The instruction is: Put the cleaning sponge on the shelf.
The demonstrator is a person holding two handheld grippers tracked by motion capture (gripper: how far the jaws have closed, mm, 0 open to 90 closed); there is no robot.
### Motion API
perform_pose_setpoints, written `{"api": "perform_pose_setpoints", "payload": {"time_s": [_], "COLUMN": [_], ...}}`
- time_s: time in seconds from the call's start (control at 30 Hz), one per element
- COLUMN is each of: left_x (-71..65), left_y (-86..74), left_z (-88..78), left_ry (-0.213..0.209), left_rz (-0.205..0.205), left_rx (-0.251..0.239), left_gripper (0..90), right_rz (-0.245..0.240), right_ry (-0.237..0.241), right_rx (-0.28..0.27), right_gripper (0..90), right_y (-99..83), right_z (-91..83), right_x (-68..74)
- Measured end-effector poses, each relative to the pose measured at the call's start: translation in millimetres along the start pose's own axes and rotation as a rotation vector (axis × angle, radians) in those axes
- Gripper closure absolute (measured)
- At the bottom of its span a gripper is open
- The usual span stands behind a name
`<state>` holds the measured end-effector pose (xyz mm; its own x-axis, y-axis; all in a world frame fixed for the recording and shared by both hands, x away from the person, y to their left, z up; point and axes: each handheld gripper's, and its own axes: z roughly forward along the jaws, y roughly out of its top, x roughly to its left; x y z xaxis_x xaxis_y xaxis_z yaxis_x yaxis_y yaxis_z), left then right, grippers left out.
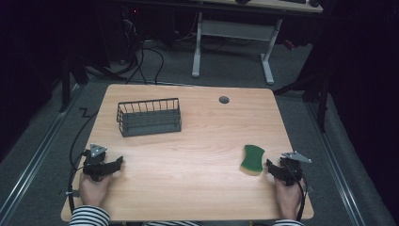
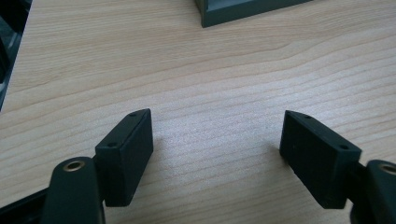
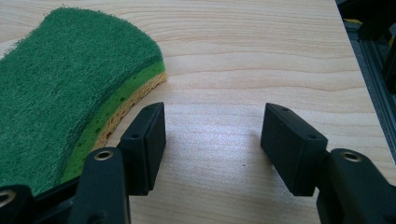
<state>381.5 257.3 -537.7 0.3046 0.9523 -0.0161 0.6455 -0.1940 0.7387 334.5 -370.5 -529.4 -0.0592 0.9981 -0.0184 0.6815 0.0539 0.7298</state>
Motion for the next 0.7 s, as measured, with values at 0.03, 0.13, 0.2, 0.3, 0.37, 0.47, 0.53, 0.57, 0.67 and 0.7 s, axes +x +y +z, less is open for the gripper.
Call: {"api": "perform_pose_setpoints", "payload": {"time_s": [0.03,0.13,0.2,0.3,0.37,0.47,0.53,0.57,0.67,0.7], "left_x": [0.0,-0.1,0.0,-0.2,-0.1,0.0,0.1,0.2,0.0,0.0], "left_y": [0.1,0.2,0.3,0.2,0.3,0.3,0.4,0.4,0.3,0.3], "left_z": [-0.1,0.2,0.2,0.2,0.2,0.2,0.2,0.3,0.3,0.2], "left_ry": [-0.001,-0.002,-0.004,-0.004,-0.005,-0.006,-0.008,-0.009,-0.004,-0.004], "left_rz": [0.001,-0.001,0.001,0.002,0.001,0.001,0.001,0.001,0.0,0.0], "left_rx": [0.002,0.001,0.001,0.001,0.001,0.001,0.001,0.0,-0.001,-0.001], "left_gripper": [26.1,25.9,25.8,25.4,25.4,25.3,25.2,25.2,25.9,26.1], "right_rz": [0.001,0.002,0.002,0.002,0.001,0.002,0.001,0.001,0.002,0.002], "right_ry": [0.0,0.0,0.0,0.0,0.0,-0.001,-0.001,-0.001,-0.001,-0.001], "right_rx": [0.0,0.0,0.0,0.0,0.0,0.001,0.001,0.001,0.001,0.002], "right_gripper": [40.4,40.3,40.3,40.2,40.2,40.2,40.2,40.2,40.2,40.2], "right_y": [0.0,0.0,0.0,0.0,0.0,0.1,0.1,0.1,0.0,0.0], "right_z": [0.0,0.0,-0.1,0.0,0.0,0.0,0.0,-0.1,-0.2,-0.2], "right_x": [0.0,0.0,-0.1,-0.1,-0.1,0.0,0.1,0.1,0.3,0.2]}}
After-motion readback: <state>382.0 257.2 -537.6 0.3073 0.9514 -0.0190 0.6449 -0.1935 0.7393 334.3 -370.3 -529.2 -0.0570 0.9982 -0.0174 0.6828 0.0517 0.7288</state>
